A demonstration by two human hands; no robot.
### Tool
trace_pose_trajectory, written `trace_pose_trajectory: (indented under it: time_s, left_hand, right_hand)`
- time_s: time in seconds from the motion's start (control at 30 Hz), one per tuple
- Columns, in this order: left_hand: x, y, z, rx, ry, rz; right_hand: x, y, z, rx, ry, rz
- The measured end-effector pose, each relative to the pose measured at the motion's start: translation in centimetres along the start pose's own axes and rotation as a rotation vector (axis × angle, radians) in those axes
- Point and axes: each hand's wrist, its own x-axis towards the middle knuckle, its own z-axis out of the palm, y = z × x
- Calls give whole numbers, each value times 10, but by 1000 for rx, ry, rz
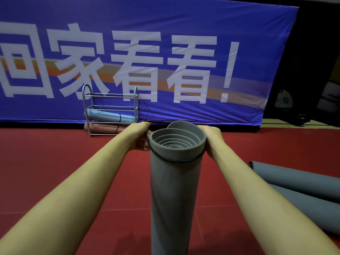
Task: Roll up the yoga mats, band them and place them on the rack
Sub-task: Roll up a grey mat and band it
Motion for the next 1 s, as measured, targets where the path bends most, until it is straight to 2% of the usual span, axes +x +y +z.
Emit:
trace_pose_trajectory:
  time_s: [0.13,0.3,0.43,0.5,0.67,0.83,1.0]
  left_hand:
    - [3,-16,-3,20,79,163]
    - [2,-55,-2,158,65,144]
    - [3,-90,-2,392,189,203]
    - [2,-105,-1,515,214,217]
    - [6,-141,2,584,228,127]
    - [5,-178,14,764,198,130]
    - [0,-219,18,867,184,81]
  right_hand:
    - [8,18,-3,-42,-45,-148]
    - [11,59,-9,-267,-27,-230]
    - [9,93,-18,-439,17,-290]
    - [9,111,-22,-484,24,-277]
    - [13,153,-30,-467,23,-203]
    - [13,195,-37,-417,17,-96]
    - [7,238,-46,-472,25,-12]
